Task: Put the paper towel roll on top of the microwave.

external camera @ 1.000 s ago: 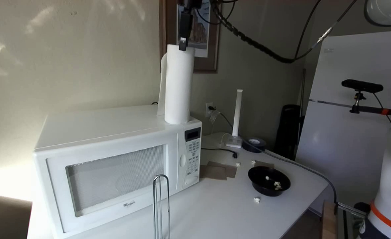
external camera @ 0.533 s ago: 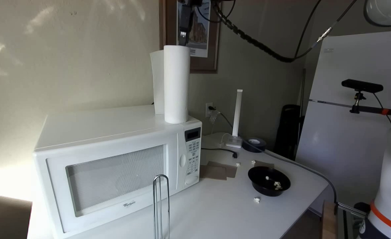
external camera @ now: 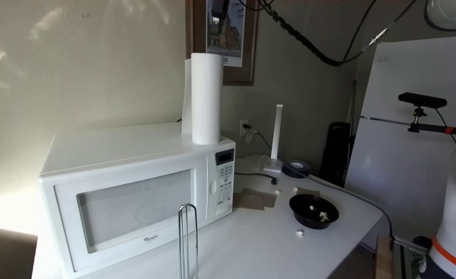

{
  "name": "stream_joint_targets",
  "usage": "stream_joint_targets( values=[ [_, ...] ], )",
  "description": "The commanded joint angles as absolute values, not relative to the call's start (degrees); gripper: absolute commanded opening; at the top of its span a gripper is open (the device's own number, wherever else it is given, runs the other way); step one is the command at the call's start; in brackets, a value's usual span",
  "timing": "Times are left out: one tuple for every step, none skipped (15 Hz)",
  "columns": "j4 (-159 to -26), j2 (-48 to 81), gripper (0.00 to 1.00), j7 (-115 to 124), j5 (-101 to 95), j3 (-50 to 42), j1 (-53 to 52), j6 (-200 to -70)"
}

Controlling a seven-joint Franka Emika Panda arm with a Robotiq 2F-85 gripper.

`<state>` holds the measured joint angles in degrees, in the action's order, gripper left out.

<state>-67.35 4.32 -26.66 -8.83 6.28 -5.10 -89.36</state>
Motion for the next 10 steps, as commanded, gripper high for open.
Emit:
stream_joint_targets(
  values=[
    [-62.89, 4.21, 1.0, -24.59, -11.48, 6.51, -5.74, -86.16],
    [-62.29, 3.87, 1.0, -24.02, -12.02, 6.54, -5.79, -86.0],
    [-61.77, 3.56, 1.0, -23.54, -12.41, 6.54, -5.81, -86.06],
    [-61.49, 3.13, 1.0, -22.99, -12.66, 6.57, -5.85, -86.26],
    [-62.75, 3.48, 1.0, -24.76, -10.87, 6.35, -5.29, -88.01],
    [-62.48, 3.23, 1.0, -24.71, -10.89, 6.35, -5.28, -88.01],
    [-62.49, 3.17, 1.0, -24.72, -10.89, 6.34, -5.27, -88.01],
    [-62.49, 3.27, 1.0, -24.72, -10.89, 6.34, -5.27, -88.01],
    [-62.5, 3.43, 1.0, -24.72, -10.89, 6.34, -5.27, -88.01],
    [-62.5, 3.55, 1.0, -24.72, -10.89, 6.34, -5.26, -88.01]
  ],
)
